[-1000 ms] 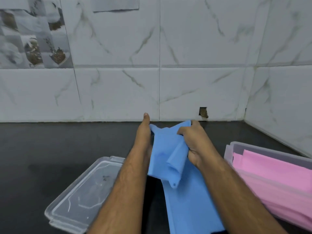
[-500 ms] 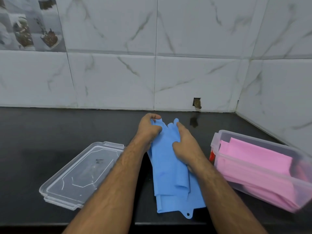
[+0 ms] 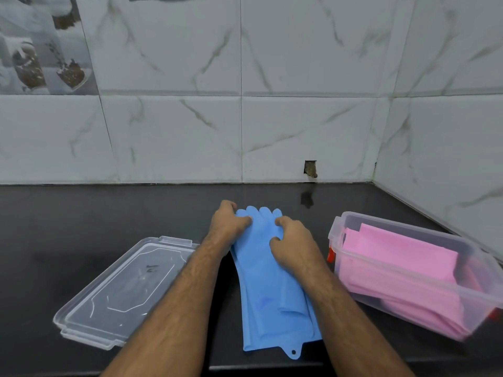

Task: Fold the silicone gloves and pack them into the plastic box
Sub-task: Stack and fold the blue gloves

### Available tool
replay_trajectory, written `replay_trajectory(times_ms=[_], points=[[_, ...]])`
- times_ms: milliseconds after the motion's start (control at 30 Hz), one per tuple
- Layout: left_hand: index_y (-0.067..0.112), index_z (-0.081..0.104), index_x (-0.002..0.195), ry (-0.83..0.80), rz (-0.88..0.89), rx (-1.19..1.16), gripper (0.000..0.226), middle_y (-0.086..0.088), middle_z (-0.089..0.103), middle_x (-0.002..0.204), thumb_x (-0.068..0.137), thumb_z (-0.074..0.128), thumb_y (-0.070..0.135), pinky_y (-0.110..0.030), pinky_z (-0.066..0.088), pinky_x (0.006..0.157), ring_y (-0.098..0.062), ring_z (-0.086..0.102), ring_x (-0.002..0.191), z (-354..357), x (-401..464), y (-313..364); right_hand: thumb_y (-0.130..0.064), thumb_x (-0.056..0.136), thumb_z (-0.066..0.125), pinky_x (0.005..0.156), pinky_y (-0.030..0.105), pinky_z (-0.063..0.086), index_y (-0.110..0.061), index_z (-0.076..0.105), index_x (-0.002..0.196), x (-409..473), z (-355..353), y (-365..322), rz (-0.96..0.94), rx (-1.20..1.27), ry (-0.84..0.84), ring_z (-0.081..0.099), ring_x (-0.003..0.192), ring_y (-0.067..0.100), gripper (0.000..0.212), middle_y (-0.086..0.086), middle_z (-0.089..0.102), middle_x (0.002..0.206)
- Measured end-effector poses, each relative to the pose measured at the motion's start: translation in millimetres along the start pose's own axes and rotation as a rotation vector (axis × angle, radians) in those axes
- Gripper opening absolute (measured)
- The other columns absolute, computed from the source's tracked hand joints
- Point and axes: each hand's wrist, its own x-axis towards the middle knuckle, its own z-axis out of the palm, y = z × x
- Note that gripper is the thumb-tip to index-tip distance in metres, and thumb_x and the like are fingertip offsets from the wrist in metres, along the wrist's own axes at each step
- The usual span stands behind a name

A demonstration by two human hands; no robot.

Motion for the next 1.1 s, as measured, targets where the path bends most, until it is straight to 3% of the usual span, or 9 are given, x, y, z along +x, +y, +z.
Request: replay_trajectory(times_ms=[167,367,467,567,633,700,800,1000,1100], points=[[0.017,0.046,0.14,0.026,0.005,-0.022,0.057,-0.006,0.058,0.131,0.089,0.069,0.03,-0.036,0.052,0.091,-0.023,0.061,0.112,1,5,-2,-0.032,0.101,0.055,0.092,0.038,0.05,-0.02,0.051,0.137,0,0,-1,0.05,-0.033,0.063,0.06,0.114,0.025,0.039,0.005,0.054,0.134],[0.018,0.04,0.147,0.026,-0.041,-0.134,0.073,-0.006,0.056,0.132,0.087,0.077,0.034,-0.047,0.054,0.1,-0.027,0.062,0.116,2,10,-4,-0.023,0.099,0.056,0.079,0.029,0.048,-0.023,0.062,0.123,-1,-5,-1,0.033,0.097,0.171,0.061,0.096,0.017,0.025,-0.001,0.064,0.123],[0.02,0.041,0.146,0.011,-0.075,-0.215,0.072,-0.007,0.056,0.134,0.086,0.079,0.032,-0.048,0.056,0.098,-0.027,0.064,0.113,1,11,-4,-0.015,0.097,0.053,0.088,0.034,0.053,-0.023,0.062,0.128,-3,-8,-2,0.018,0.133,0.203,0.062,0.102,0.02,0.033,0.001,0.062,0.128],[0.017,0.048,0.141,0.018,0.008,-0.085,0.06,-0.008,0.059,0.134,0.089,0.077,0.03,-0.046,0.054,0.1,-0.026,0.063,0.115,5,10,-6,-0.017,0.099,0.054,0.083,0.031,0.046,-0.016,0.054,0.135,-4,-5,-2,0.064,-0.079,0.052,0.061,0.113,0.028,0.036,0.009,0.053,0.134],[0.016,0.053,0.137,0.032,0.093,0.011,0.054,-0.004,0.061,0.132,0.09,0.075,0.028,-0.037,0.053,0.098,-0.02,0.062,0.114,6,10,-6,-0.018,0.099,0.055,0.078,0.031,0.043,-0.014,0.057,0.127,-4,-3,-2,0.085,-0.16,0.012,0.061,0.108,0.029,0.029,0.01,0.053,0.129],[0.016,0.056,0.135,0.04,0.178,0.068,0.05,0.0,0.063,0.128,0.09,0.074,0.024,-0.028,0.048,0.091,-0.016,0.06,0.111,6,8,-6,-0.02,0.099,0.055,0.076,0.031,0.046,-0.014,0.061,0.112,-3,-5,-3,0.083,-0.187,0.057,0.062,0.098,0.027,0.016,0.009,0.061,0.122],[0.017,0.057,0.134,0.028,0.263,0.102,0.047,0.002,0.065,0.126,0.09,0.073,0.02,-0.022,0.042,0.088,-0.012,0.059,0.111,7,7,-3,-0.031,0.102,0.049,0.075,0.029,0.047,-0.017,0.069,0.11,-3,-8,-6,0.048,-0.165,0.169,0.066,0.095,0.023,0.025,0.002,0.068,0.112],[0.015,0.052,0.139,0.01,0.226,0.2,0.052,-0.002,0.062,0.134,0.092,0.071,0.028,-0.026,0.043,0.087,-0.012,0.055,0.105,11,12,-7,-0.043,0.102,0.053,0.073,0.031,0.042,-0.015,0.062,0.12,-3,-1,-3,0.101,-0.297,0.042,0.063,0.102,0.024,0.035,0.007,0.057,0.124],[0.016,0.052,0.138,0.006,0.216,0.245,0.05,-0.001,0.062,0.131,0.093,0.068,0.032,-0.028,0.043,0.084,-0.012,0.055,0.101,12,13,-8,-0.044,0.101,0.054,0.078,0.033,0.044,-0.015,0.06,0.123,-3,2,-1,0.096,-0.326,0.073,0.058,0.11,0.024,0.037,0.008,0.052,0.128]])
